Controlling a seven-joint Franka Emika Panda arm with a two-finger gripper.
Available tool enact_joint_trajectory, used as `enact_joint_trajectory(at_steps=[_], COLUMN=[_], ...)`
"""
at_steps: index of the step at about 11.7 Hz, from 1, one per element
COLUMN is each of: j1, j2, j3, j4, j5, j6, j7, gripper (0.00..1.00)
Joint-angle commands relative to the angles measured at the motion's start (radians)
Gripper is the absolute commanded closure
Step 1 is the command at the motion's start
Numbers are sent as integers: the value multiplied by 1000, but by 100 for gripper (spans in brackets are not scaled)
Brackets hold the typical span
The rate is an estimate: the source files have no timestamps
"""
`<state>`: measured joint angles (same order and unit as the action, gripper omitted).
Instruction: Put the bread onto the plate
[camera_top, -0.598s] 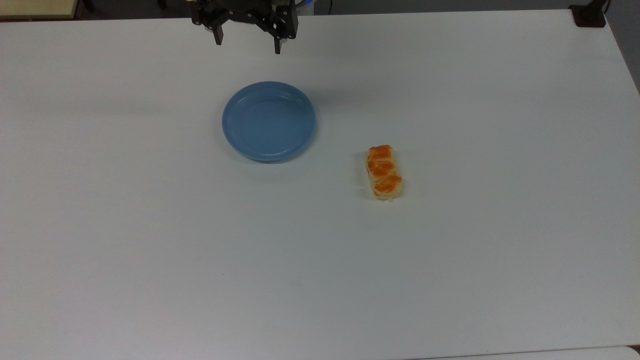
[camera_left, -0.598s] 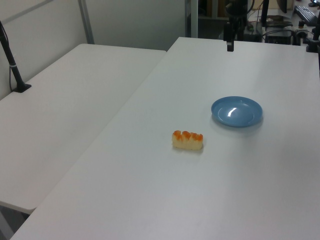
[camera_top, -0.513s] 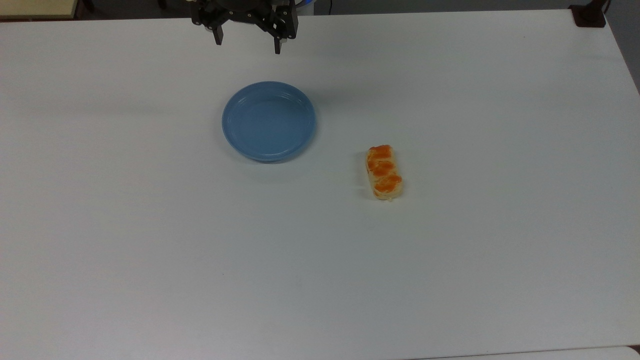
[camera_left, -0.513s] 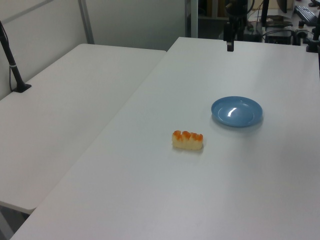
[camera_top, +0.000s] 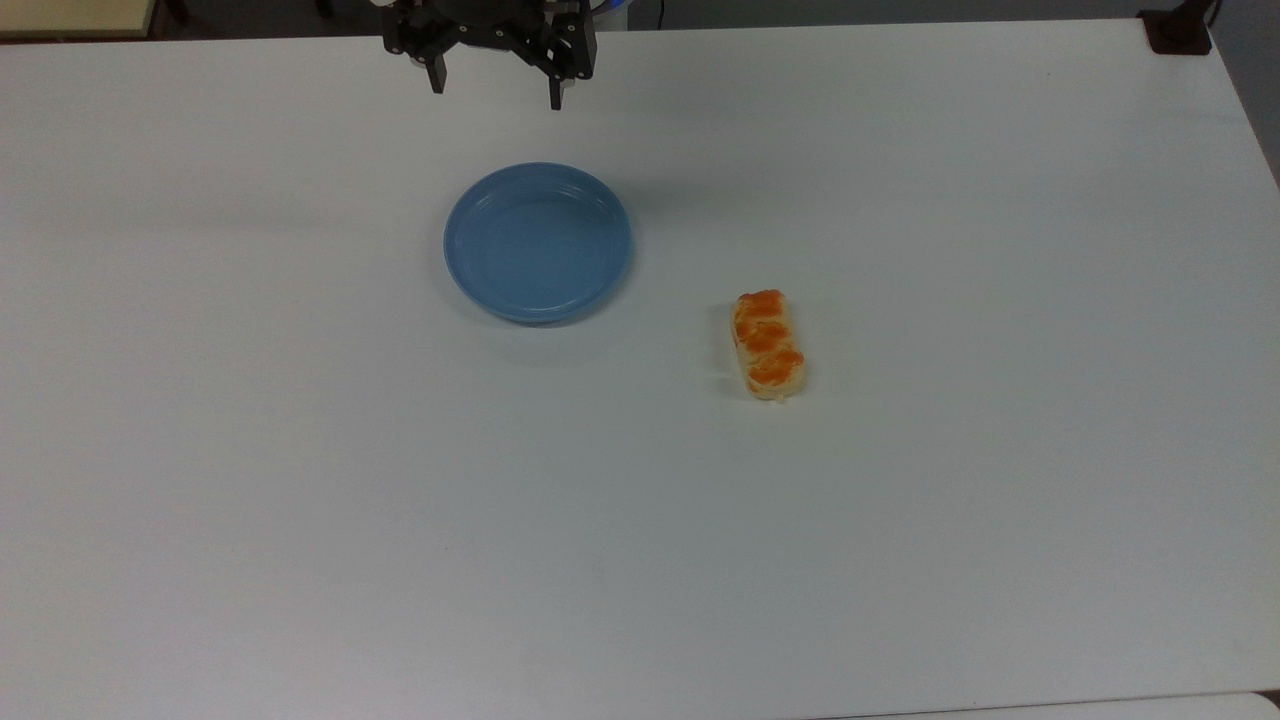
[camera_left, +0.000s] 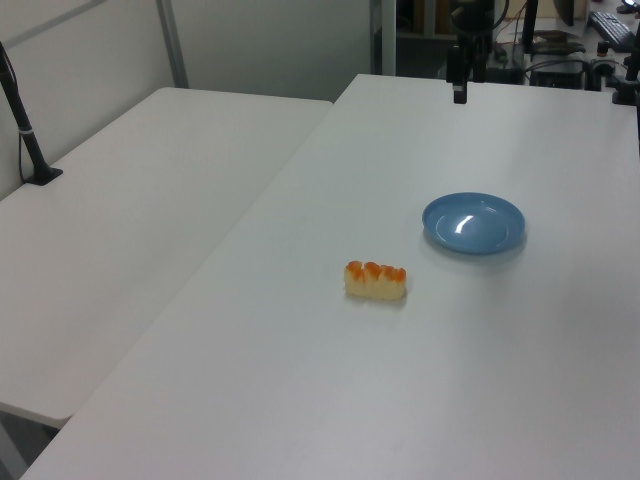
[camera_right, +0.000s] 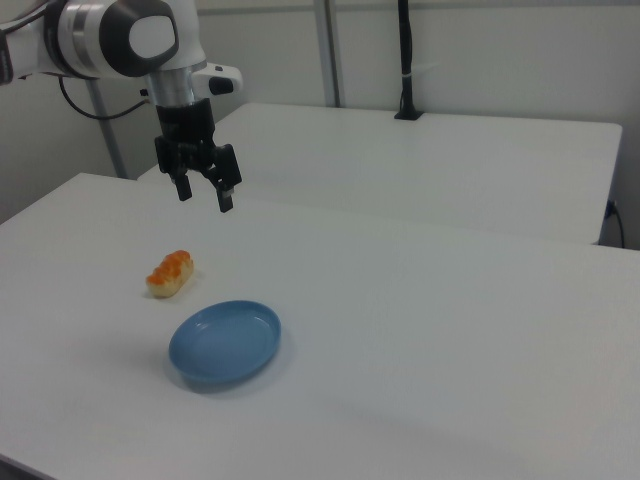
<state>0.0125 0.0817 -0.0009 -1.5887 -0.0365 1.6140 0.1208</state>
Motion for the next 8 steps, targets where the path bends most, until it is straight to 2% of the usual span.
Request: enact_joint_trajectory(at_steps=[1, 6, 7, 8], j1=[-3, 32, 90, 159], j2=[-17, 12, 50, 87], j3=[2, 4, -1, -34], j4=[-31, -25, -8, -5], j5=[-3, 12, 17, 20], j6=[29, 34, 49, 82], j7=[-30, -24, -13, -4], gripper=[0, 0, 0, 0])
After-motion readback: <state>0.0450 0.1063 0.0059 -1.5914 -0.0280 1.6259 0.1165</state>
